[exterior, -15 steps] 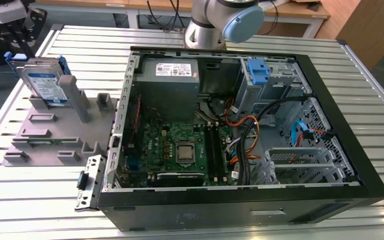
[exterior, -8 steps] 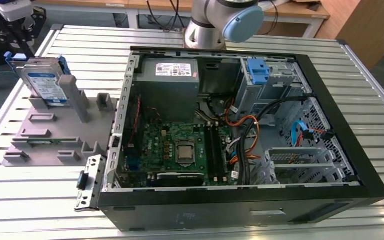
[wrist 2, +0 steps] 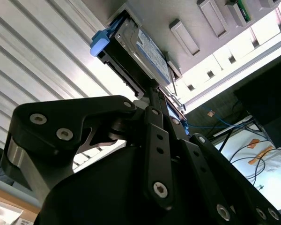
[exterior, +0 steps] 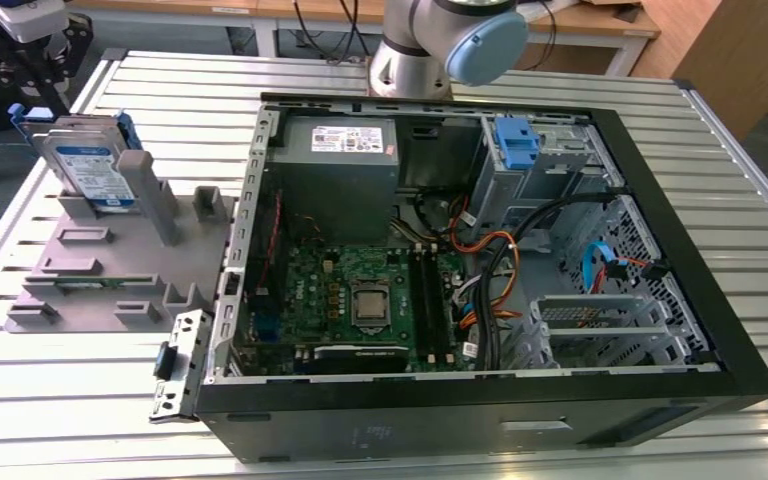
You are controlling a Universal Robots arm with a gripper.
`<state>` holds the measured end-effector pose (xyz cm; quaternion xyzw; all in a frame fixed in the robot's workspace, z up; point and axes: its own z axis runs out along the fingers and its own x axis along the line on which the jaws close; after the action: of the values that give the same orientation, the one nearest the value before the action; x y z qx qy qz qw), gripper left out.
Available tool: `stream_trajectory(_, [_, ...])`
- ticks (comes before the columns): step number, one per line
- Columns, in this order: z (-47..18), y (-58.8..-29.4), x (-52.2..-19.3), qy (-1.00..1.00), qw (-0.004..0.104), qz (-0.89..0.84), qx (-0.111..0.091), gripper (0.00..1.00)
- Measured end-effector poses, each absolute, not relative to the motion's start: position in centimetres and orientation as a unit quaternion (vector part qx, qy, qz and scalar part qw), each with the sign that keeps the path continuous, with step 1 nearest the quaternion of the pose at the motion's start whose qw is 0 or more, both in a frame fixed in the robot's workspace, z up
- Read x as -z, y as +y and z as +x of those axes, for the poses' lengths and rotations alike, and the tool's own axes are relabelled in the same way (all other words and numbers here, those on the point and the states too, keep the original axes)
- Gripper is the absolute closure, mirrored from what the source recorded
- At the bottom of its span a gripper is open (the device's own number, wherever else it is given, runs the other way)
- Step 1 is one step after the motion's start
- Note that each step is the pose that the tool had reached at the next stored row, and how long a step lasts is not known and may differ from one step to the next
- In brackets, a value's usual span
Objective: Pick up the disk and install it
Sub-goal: 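Pick up the disk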
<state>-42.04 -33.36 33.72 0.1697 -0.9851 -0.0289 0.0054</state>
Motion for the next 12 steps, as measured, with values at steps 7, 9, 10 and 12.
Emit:
stream_trajectory(7, [-42.04,-33.35,-33.95,-0.985,0.005,0.171,0.029,0.89])
stream_trajectory(9, [-42.04,-33.36,-34.01,-0.984,0.005,0.174,0.029,0.89])
stream_trajectory(10, [-42.04,-33.36,-34.01,-0.984,0.005,0.177,0.029,0.89])
stream_trajectory(12, [-42.04,-33.36,-34.03,-0.982,0.006,0.189,0.028,0.89])
